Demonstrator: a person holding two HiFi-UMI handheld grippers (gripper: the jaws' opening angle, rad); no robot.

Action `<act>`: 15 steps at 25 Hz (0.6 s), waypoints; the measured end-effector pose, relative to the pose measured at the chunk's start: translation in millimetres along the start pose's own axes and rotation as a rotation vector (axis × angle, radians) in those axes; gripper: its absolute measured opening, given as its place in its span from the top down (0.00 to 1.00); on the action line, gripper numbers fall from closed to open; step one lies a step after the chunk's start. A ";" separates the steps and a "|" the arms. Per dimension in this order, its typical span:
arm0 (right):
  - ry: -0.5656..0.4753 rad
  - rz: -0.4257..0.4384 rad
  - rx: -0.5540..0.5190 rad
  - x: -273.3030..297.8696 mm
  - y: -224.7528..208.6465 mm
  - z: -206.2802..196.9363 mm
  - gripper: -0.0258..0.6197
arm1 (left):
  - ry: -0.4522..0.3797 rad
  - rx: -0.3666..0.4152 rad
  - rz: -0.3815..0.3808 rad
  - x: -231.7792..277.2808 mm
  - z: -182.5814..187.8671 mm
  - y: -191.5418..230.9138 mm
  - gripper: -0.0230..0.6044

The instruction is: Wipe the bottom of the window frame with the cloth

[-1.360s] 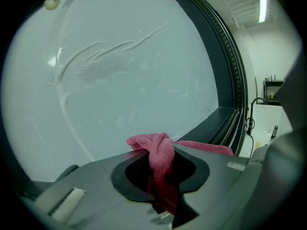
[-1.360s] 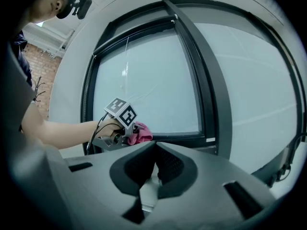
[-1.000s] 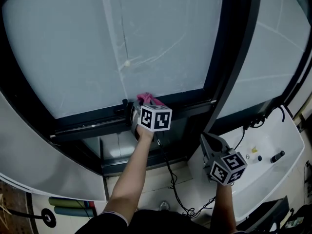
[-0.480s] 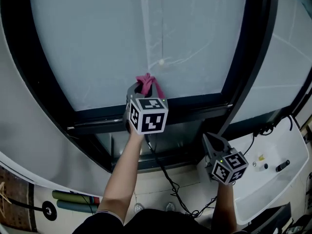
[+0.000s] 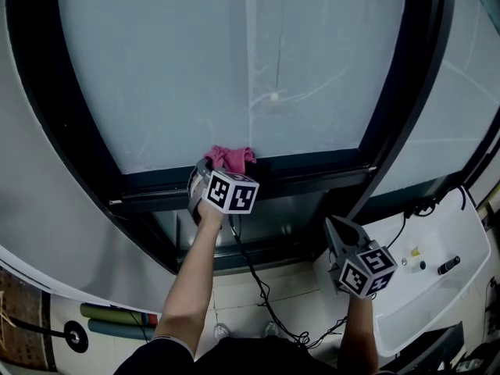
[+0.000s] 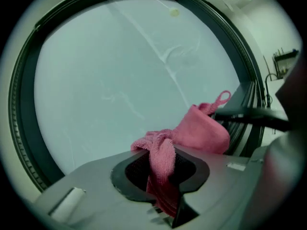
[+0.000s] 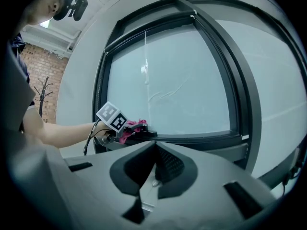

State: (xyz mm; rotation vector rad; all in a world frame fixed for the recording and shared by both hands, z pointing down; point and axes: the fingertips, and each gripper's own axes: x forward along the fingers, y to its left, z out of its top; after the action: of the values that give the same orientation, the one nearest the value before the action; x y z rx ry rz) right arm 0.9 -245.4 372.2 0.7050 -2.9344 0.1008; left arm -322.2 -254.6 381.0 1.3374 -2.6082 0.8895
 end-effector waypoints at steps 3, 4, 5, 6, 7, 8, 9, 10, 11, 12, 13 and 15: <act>0.004 0.002 0.002 2.2 2.9 -1.1 0.96 | 0.044 0.071 0.020 1.4 -12.8 -0.1 0.83; 0.005 0.006 0.003 3.5 4.6 -1.6 0.96 | 0.047 0.085 0.023 1.5 -14.5 0.4 0.83; 0.006 0.011 0.004 5.1 6.6 -2.0 0.96 | 0.050 0.095 0.022 1.5 -15.4 1.0 0.83; 0.006 0.015 0.004 7.0 8.9 -2.2 0.96 | 0.054 0.102 0.020 1.8 -16.1 2.1 0.83; 0.006 0.021 0.005 9.1 11.4 -2.2 0.96 | 0.059 0.105 0.018 2.3 -17.2 3.9 0.83; 0.006 0.026 0.005 11.2 13.9 -2.1 0.96 | 0.064 0.104 0.016 2.7 -19.1 6.6 0.83; 0.006 0.030 0.005 13.4 16.1 -2.0 0.96 | 0.068 0.102 0.018 2.9 -21.8 10.3 0.83; 0.006 0.034 0.004 15.5 17.9 -1.9 0.96 | 0.070 0.098 0.022 3.0 -25.0 14.8 0.83; 0.007 0.039 0.004 17.9 19.8 -1.7 0.96 | 0.072 0.094 0.028 2.8 -28.3 19.9 0.83; 0.007 0.046 0.003 20.6 22.1 -1.5 0.96 | 0.073 0.089 0.035 2.5 -31.5 25.3 0.83; 0.008 0.055 0.002 23.9 25.1 -1.3 0.96 | 0.074 0.084 0.041 2.2 -34.6 31.1 0.83; 0.010 0.077 -0.001 31.4 33.8 -1.4 0.96 | 0.079 0.073 0.055 1.4 -41.7 43.9 0.83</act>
State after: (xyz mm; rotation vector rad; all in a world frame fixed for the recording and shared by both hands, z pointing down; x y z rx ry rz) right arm -42.1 -229.2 376.5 0.5894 -2.9526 0.1099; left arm -364.5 -213.8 395.8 1.2255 -2.5881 1.0332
